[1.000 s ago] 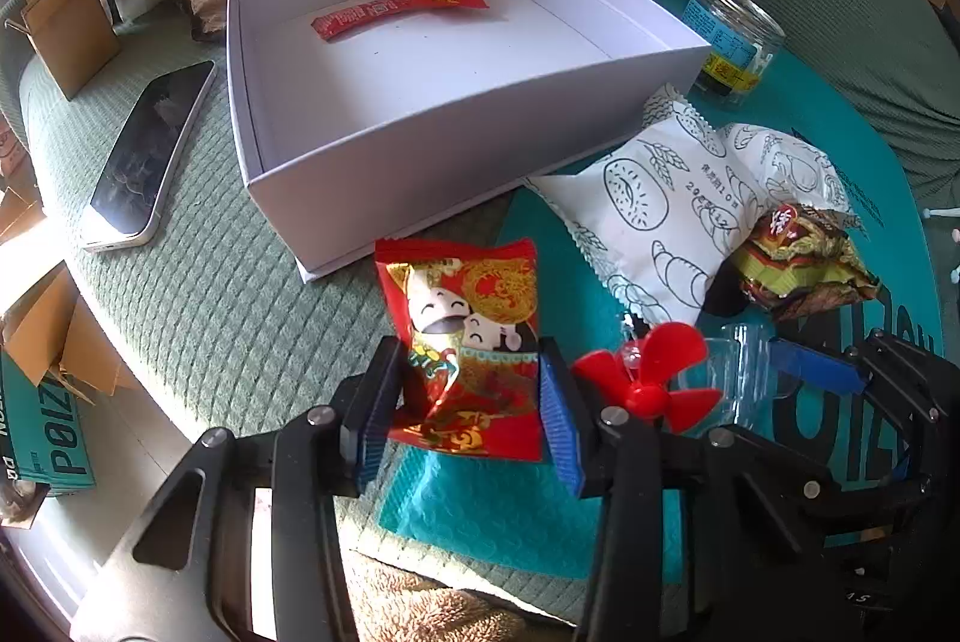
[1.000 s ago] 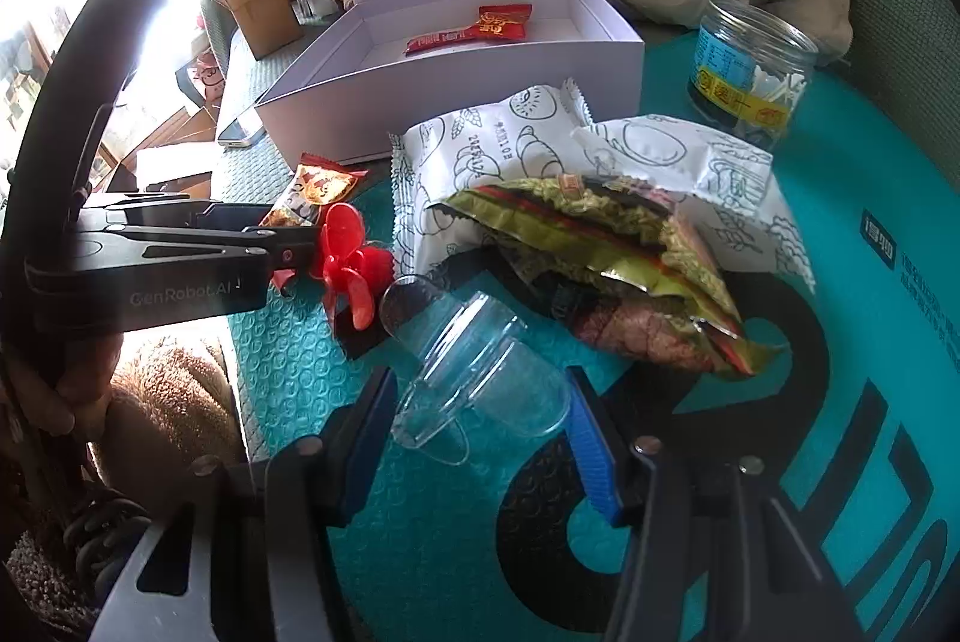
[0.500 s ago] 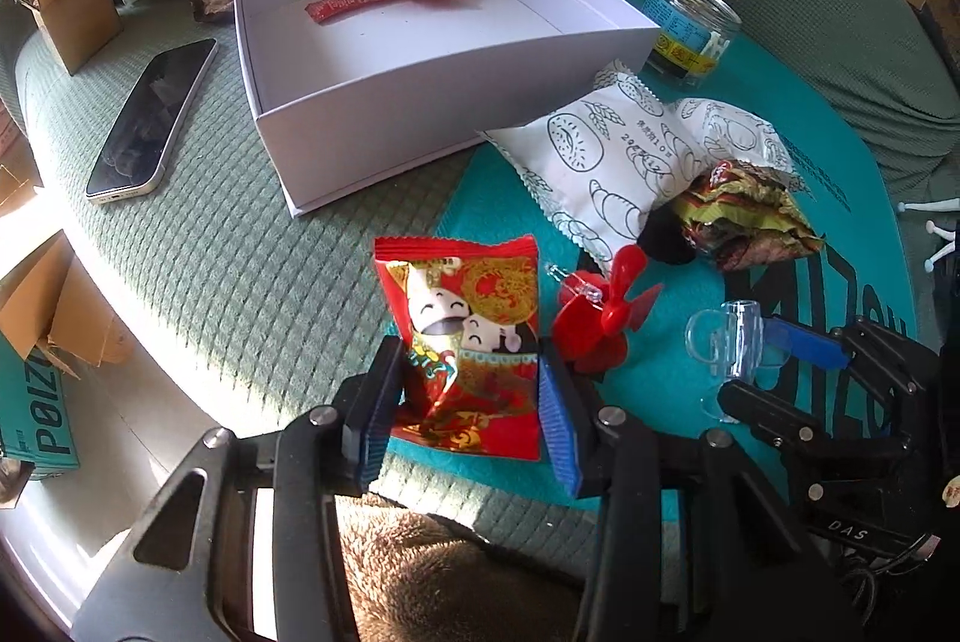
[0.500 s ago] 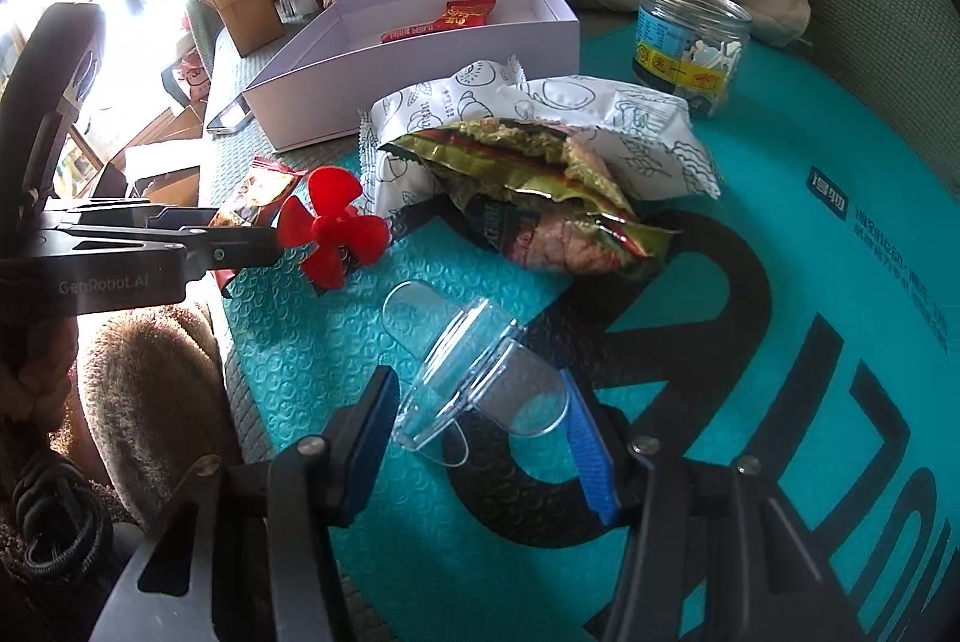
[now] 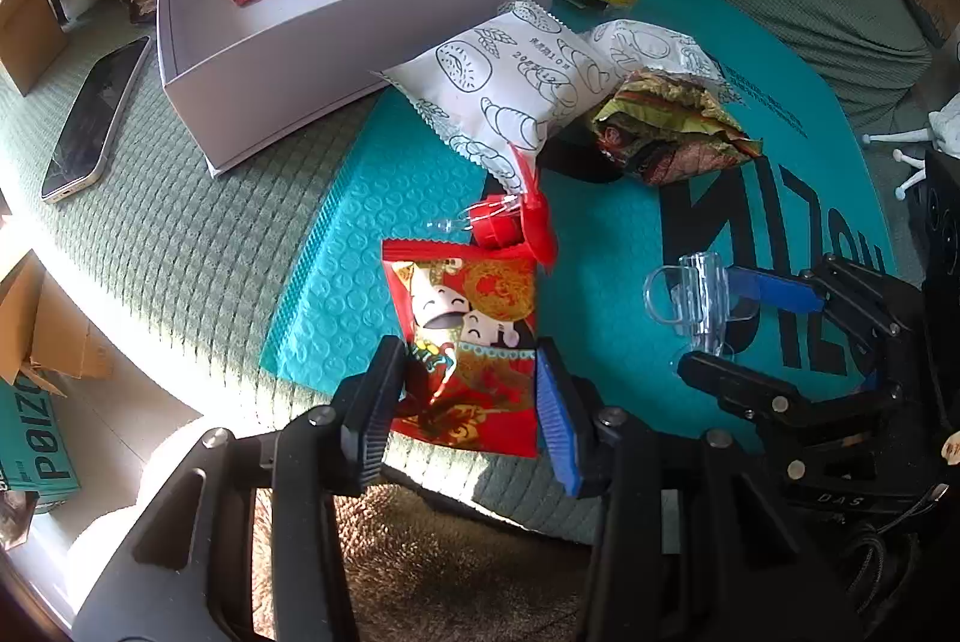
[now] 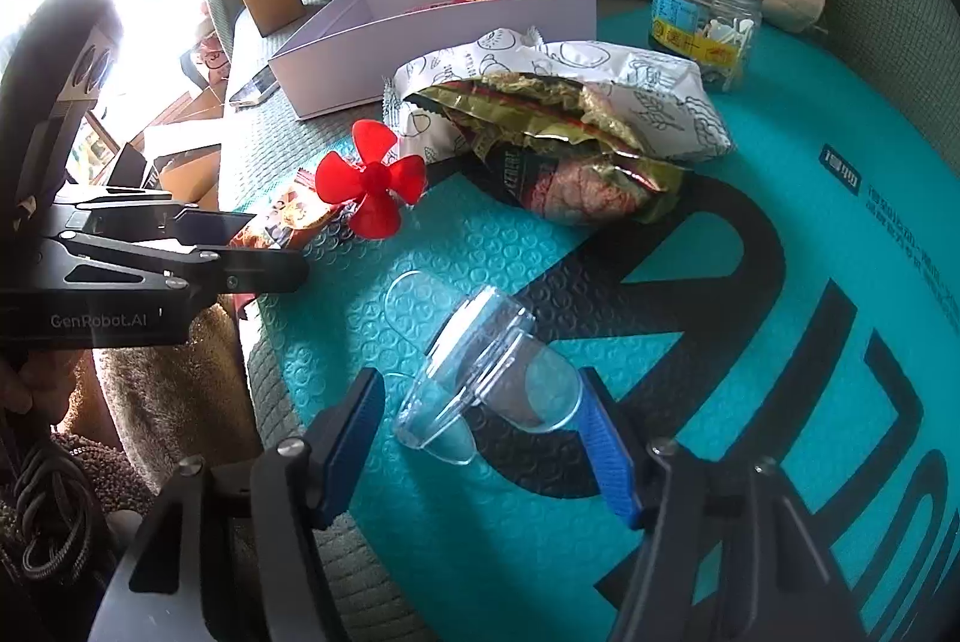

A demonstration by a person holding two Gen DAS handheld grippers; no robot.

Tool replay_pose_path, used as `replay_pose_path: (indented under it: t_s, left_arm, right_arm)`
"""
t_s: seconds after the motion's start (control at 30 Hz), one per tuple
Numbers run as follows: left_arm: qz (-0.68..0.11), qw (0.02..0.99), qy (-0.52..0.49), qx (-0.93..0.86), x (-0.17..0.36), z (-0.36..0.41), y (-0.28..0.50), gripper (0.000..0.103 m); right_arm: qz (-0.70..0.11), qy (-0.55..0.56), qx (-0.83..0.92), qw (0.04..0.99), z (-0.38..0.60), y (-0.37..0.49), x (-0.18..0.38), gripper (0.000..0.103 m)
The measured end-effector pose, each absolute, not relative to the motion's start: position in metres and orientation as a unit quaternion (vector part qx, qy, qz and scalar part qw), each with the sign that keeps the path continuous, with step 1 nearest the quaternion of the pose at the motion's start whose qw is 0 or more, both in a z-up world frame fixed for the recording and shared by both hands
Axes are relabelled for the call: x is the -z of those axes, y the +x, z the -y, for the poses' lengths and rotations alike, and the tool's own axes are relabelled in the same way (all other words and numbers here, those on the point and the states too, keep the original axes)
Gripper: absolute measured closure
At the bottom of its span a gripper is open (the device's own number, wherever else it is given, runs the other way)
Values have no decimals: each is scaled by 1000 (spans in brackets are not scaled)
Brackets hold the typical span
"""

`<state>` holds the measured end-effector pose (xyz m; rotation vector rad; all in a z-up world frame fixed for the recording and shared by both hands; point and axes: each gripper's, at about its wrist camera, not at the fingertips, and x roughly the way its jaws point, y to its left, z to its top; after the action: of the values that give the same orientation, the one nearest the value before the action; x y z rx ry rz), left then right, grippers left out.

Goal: Organize objects
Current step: 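Grasp the red-gold snack bag with the left gripper while the right gripper grasps the clear cup, then carry the snack bag and clear cup with both grippers over the white box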

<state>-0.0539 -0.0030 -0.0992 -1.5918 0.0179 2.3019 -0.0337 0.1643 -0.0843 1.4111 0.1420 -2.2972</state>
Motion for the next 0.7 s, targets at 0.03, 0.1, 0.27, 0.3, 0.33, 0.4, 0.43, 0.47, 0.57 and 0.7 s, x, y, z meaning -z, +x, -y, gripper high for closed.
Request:
replay_pose_path:
  t_s: [0.03,0.1,0.27,0.3,0.33,0.4,0.43,0.47,0.57,0.7]
  left_arm:
    - [-6,171,-560,-810,99,3,-54,62]
    - [-6,171,-560,-811,99,2,-54,61]
    - [-5,172,-559,-811,99,2,-54,60]
    - [-4,172,-559,-811,99,3,-54,60]
    - [-3,173,-559,-811,99,3,-54,60]
    - [-4,173,-558,-812,99,3,-54,60]
    - [-6,172,-557,-812,100,2,-55,60]
    - [-8,172,-556,-813,100,1,-54,60]
    - [-12,171,-555,-814,101,-1,-54,59]
    - [-11,170,-554,-815,101,-2,-55,59]
  right_arm:
    - [-53,509,830,222,-163,-33,84,31]
    - [-55,509,829,226,-162,-34,85,27]
    - [-66,502,833,225,-157,-34,88,24]
    - [-70,499,834,223,-156,-34,88,24]
    - [-76,498,835,221,-156,-33,89,24]
    - [-89,492,838,217,-154,-31,90,24]
    - [-97,490,839,216,-151,-30,91,26]
    - [-102,486,841,212,-150,-29,92,28]
    - [-101,481,845,212,-152,-29,92,33]
    - [-104,477,847,212,-152,-29,92,33]
